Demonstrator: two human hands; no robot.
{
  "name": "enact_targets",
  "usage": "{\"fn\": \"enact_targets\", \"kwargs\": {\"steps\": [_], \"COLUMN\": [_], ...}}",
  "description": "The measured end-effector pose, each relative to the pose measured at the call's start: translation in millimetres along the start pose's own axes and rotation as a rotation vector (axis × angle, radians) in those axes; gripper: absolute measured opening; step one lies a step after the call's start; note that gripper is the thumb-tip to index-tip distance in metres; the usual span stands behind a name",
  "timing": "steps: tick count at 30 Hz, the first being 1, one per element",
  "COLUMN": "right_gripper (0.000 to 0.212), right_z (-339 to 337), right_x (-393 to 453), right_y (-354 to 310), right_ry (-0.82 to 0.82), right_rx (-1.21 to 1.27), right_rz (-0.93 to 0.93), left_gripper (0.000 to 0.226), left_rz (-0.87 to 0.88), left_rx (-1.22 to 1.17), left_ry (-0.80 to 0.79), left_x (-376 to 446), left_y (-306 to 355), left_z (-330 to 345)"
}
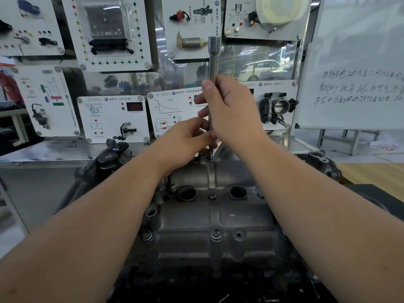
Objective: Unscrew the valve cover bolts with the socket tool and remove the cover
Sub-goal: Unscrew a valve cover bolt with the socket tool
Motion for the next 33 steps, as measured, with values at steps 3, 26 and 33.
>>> {"fn": "enact_targets", "kwargs": {"steps": [3,26,33], "right_gripper": [0.021,0.003,0.017], "right_z": [1.4,-1.8,-0.3], "right_x": [1.1,-0.1,1.1], "right_y": [2.3,1.0,3.8], "right_ry": [-0.029,0.006,-0.016], "right_rx": [0.003,0.011,0.009], "right_rz": [0.033,-0.027,0.020], "left_gripper": [0.017,0.022,0.018], "left_rz": [-0.010,-0.005,0.007], "left_rx": [-0.031,0.032,-0.031], "left_ry": [0.002,0.010,0.020], "left_x": [-0.6,0.9,0.9], "left_y": [-0.8,-2.1,-2.7], "left_z": [1.1,0.1,1.9]}}
Point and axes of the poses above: each hand's wrist, its own x-axis towards the middle knuckle, its own z-axis out of the palm, y = z × x, the point moved 4 cm from there along x, towards the middle knuckle, and after that the axes turned 15 degrees about z, right-handed, at the moved point
